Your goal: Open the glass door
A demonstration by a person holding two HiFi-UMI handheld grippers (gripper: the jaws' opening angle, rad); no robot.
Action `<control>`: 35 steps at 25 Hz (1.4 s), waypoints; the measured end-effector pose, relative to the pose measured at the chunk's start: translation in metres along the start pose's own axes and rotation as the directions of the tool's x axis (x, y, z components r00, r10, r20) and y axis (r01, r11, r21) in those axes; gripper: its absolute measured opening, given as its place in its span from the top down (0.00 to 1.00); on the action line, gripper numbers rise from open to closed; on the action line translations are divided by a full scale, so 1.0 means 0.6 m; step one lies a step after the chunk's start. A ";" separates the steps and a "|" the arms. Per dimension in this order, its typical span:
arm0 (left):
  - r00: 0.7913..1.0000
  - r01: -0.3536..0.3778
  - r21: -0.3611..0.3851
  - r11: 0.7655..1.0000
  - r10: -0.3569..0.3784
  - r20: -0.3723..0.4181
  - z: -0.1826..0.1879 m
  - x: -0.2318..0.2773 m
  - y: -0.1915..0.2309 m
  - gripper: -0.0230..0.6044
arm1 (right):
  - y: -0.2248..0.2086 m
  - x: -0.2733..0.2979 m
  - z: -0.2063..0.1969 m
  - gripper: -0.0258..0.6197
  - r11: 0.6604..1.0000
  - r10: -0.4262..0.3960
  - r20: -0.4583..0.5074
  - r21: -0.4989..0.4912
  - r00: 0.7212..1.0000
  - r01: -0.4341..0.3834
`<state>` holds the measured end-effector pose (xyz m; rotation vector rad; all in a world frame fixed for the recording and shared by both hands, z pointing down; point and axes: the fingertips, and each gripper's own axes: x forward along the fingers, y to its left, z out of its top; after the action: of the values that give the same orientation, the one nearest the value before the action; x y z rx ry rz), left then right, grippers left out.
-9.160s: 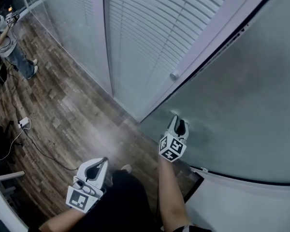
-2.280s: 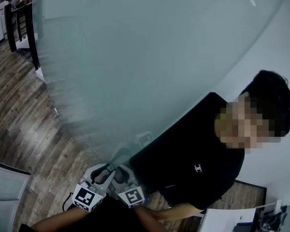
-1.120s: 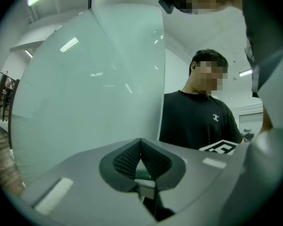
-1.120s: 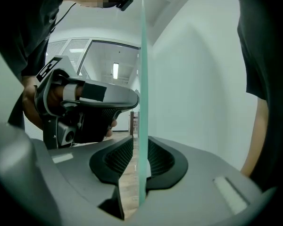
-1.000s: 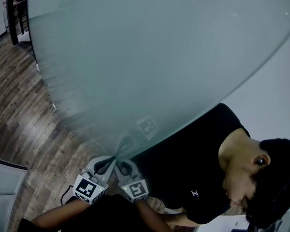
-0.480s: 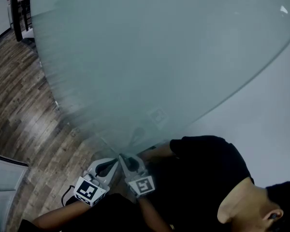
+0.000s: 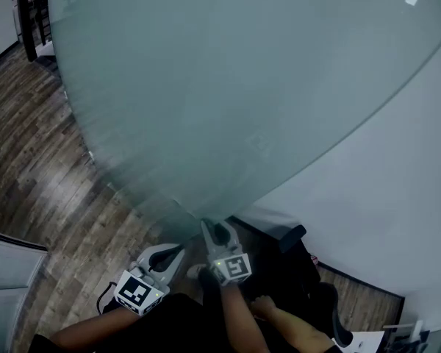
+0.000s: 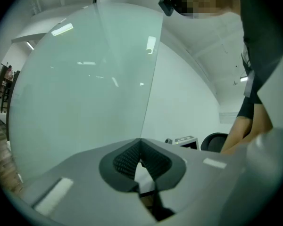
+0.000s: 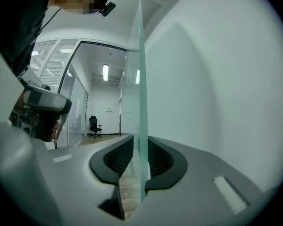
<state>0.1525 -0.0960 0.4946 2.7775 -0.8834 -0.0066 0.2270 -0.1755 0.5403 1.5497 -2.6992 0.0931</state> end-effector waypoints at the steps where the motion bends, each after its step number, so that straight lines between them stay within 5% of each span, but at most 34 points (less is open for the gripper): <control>1: 1.000 0.001 0.002 1.000 -0.001 0.003 0.004 -0.001 0.000 0.96 | -0.011 0.000 -0.003 0.83 1.000 -0.001 -0.008 -0.006 1.000 0.001; 18: 1.000 -0.009 -0.063 0.998 0.009 -0.006 -0.008 0.013 0.037 0.96 | -0.156 0.048 -0.008 0.82 0.999 0.049 -0.023 -0.009 0.999 -0.050; 35: 1.000 -0.025 -0.008 1.000 0.025 0.007 -0.002 0.014 0.024 0.96 | -0.234 0.089 0.002 0.81 0.995 0.095 -0.024 -0.011 0.995 -0.095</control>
<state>0.1510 -0.1120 0.4993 2.7607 -0.9174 -0.0156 0.3212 -0.2920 0.5475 1.4076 -2.7496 0.0961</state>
